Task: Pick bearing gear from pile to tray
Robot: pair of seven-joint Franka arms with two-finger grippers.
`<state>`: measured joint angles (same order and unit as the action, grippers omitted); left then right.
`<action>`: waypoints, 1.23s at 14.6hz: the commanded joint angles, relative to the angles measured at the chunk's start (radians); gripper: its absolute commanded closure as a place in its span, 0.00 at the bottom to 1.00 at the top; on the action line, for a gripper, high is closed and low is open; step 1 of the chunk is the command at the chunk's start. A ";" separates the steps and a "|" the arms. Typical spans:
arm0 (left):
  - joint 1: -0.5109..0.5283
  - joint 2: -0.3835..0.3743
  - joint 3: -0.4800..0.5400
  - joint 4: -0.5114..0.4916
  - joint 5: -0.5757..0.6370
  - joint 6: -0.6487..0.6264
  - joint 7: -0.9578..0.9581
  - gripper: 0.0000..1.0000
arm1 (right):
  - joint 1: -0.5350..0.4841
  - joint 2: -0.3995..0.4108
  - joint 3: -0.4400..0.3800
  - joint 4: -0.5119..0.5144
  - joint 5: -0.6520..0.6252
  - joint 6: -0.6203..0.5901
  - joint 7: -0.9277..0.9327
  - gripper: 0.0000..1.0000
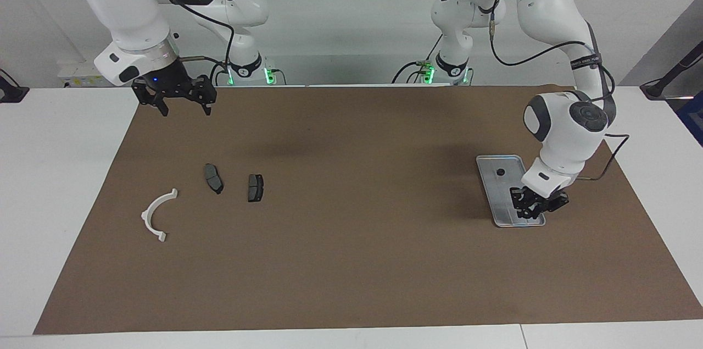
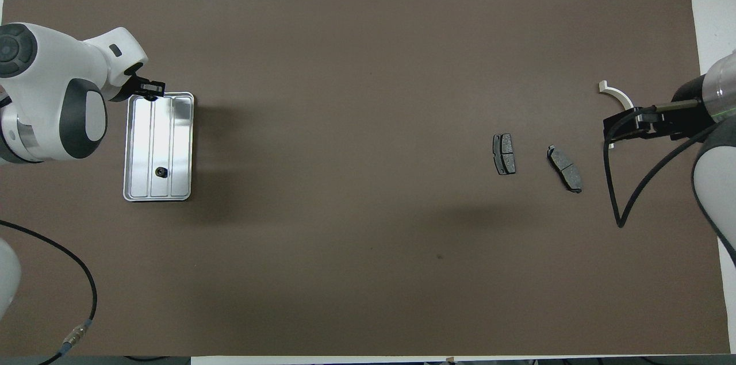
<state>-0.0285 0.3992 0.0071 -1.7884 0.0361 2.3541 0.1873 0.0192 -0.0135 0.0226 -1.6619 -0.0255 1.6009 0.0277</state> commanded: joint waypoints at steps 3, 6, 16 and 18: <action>0.027 -0.026 -0.006 -0.080 -0.012 0.051 0.015 1.00 | -0.021 -0.006 0.005 -0.015 0.024 0.043 -0.031 0.00; 0.030 -0.042 -0.006 -0.135 -0.012 0.085 0.011 1.00 | -0.018 -0.006 0.005 -0.019 0.024 0.048 -0.029 0.00; 0.015 -0.077 -0.006 -0.193 -0.012 0.070 -0.017 1.00 | -0.024 -0.006 0.005 -0.018 0.026 0.048 -0.029 0.00; 0.015 -0.082 -0.006 -0.200 -0.012 0.071 -0.017 1.00 | -0.024 -0.006 0.005 -0.018 0.026 0.048 -0.029 0.00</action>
<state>-0.0084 0.3611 -0.0025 -1.9391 0.0361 2.4194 0.1782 0.0162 -0.0128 0.0201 -1.6638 -0.0255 1.6253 0.0277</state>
